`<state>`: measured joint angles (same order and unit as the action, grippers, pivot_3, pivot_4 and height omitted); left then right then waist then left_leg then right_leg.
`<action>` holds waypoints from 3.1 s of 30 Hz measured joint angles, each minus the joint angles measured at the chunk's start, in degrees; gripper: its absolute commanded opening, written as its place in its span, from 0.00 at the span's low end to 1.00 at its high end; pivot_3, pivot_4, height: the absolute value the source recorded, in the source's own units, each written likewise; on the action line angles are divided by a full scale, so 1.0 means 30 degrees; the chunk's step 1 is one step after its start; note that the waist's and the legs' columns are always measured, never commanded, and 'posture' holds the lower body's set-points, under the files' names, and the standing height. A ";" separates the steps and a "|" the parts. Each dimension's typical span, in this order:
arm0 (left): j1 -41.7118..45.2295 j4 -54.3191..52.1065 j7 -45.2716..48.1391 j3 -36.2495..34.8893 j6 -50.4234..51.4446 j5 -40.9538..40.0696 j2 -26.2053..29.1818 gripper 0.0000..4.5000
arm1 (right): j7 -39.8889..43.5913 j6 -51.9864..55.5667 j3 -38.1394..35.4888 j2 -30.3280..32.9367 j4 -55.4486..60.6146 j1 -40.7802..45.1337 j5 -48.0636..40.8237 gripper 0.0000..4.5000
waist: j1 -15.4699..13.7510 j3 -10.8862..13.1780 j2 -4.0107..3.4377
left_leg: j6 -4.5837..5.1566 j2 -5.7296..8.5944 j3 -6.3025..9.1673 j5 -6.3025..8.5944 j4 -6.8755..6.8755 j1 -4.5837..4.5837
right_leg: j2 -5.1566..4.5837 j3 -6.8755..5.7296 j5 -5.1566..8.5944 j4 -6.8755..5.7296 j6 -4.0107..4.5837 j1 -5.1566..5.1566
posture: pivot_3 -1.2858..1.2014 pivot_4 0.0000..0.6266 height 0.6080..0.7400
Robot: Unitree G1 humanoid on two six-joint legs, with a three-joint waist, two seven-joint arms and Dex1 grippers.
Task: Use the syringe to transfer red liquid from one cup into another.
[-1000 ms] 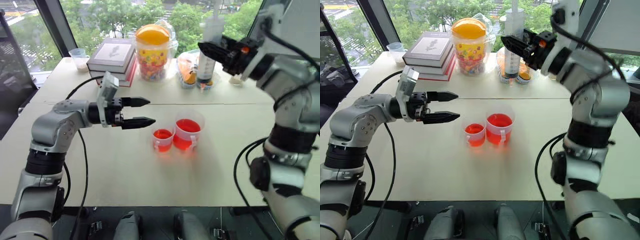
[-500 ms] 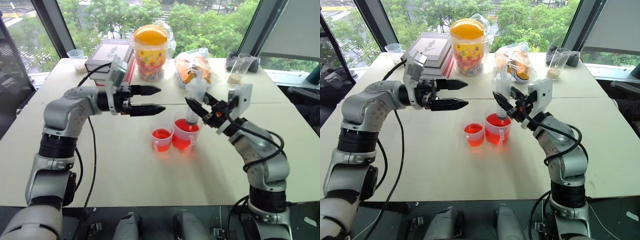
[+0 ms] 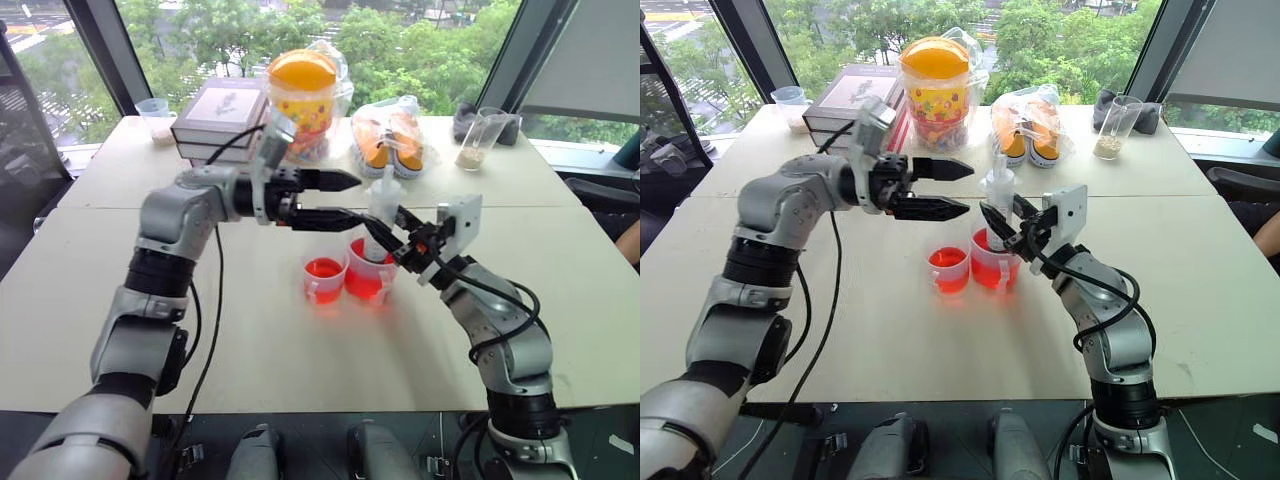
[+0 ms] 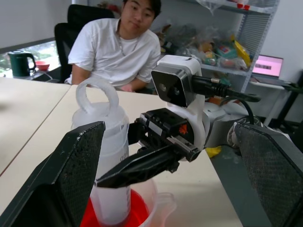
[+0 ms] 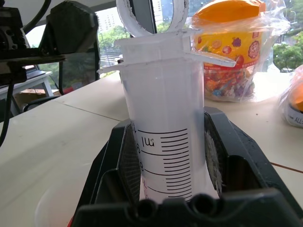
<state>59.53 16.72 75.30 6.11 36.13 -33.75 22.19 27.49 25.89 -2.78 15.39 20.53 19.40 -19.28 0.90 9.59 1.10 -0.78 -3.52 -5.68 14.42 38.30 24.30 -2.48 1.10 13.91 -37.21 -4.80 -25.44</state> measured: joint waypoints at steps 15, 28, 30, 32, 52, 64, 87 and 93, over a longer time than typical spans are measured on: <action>0.1208 0.2702 0.0727 0.0319 -0.1389 0.1383 -0.1771 0.50 | -0.0098 0.0034 0.0571 0.0379 0.0126 -0.0092 -0.0076 0.33 | 0.0024 0.0001 0.0002 | 0.0001 0.0000 0.0015 0.0001 -0.0002 0.0003 | 0.0006 -0.0002 0.0001 0.0004 -0.0001 -0.0001 | 0.52 0.24 1.00; 0.1775 0.4021 0.0645 -0.0101 -0.1794 0.2025 -0.2202 0.01 | -0.0211 0.0814 0.0688 0.0567 0.0611 -0.0190 -0.0576 0.33 | -0.0029 0.0001 0.0002 | 0.0001 0.0002 0.0021 0.0001 -0.0001 0.0013 | 0.0005 -0.0006 0.0001 0.0019 -0.0001 0.0001 | 0.52 0.24 1.00; 0.2013 0.4230 0.0638 -0.0101 -0.1808 0.2130 -0.2240 0.01 | -0.0206 0.0831 0.0617 0.0706 0.0643 -0.0200 -0.0601 0.33 | -0.0028 0.0001 0.0002 | 0.0002 0.0002 0.0022 0.0001 -0.0001 0.0014 | 0.0005 -0.0007 0.0001 0.0020 -0.0001 0.0001 | 0.52 0.24 1.00; 0.2395 0.4625 0.0613 -0.0102 -0.1887 0.2312 -0.2403 0.01 | -0.0195 0.0834 0.0599 0.0910 0.0699 -0.0199 -0.0614 0.33 | -0.0030 0.0001 0.0002 | 0.0002 0.0003 0.0022 0.0001 -0.0001 0.0014 | 0.0005 -0.0007 0.0002 0.0021 0.0000 0.0002 | 0.52 0.24 1.00; 0.3688 0.6362 0.0574 -0.0258 -0.3076 0.2612 -0.2489 0.01 | -0.0250 0.0863 0.0584 0.1231 0.0195 -0.0088 -0.0766 0.33 | -0.0017 0.0002 0.0004 | 0.0002 0.0001 0.0036 0.0002 -0.0010 0.0016 | 0.0014 -0.0010 0.0002 0.0023 -0.0001 -0.0001 | 0.52 0.24 1.00; 0.3663 0.5459 0.0618 -0.0854 -0.2695 0.2575 -0.1991 0.52 | -0.0562 0.2757 0.0083 0.1645 0.0633 0.0775 -0.1304 0.33 | 0.0003 0.0002 0.0004 | 0.0002 -0.0001 0.0036 0.0001 -0.0010 0.0018 | 0.0012 -0.0012 0.0001 0.0021 -0.0001 -0.0004 | 0.52 0.24 1.00; -0.0505 0.1708 0.0380 -0.2376 -0.1347 0.2338 0.4545 0.61 | -0.1576 0.9301 -0.2936 0.2436 0.1443 0.8865 -0.8809 0.33 | -0.0034 0.0003 0.0004 | 0.0002 -0.0027 0.0015 0.0001 -0.0014 0.0024 | 0.0002 -0.0021 0.0001 0.0001 -0.0001 -0.0019 | 0.52 0.24 1.00; -0.1593 -0.0261 -0.0377 -0.2854 -0.0186 0.1815 0.5064 0.61 | -0.0681 0.8302 -0.1028 0.1995 0.1251 0.7298 -0.8563 0.33 | -0.0048 -0.0006 0.0018 | 0.0005 -0.0021 0.0019 0.0003 -0.0010 0.0030 | -0.0005 -0.0022 0.0001 0.0017 -0.0002 -0.0003 | 0.52 0.24 1.00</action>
<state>54.75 15.93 74.17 -2.45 35.57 -28.30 37.38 25.45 50.79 -5.86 21.37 24.28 41.29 -44.97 0.76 9.57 1.15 -0.77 -3.58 -5.62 14.43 38.27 24.39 -2.50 1.03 13.91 -37.16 -4.81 -25.45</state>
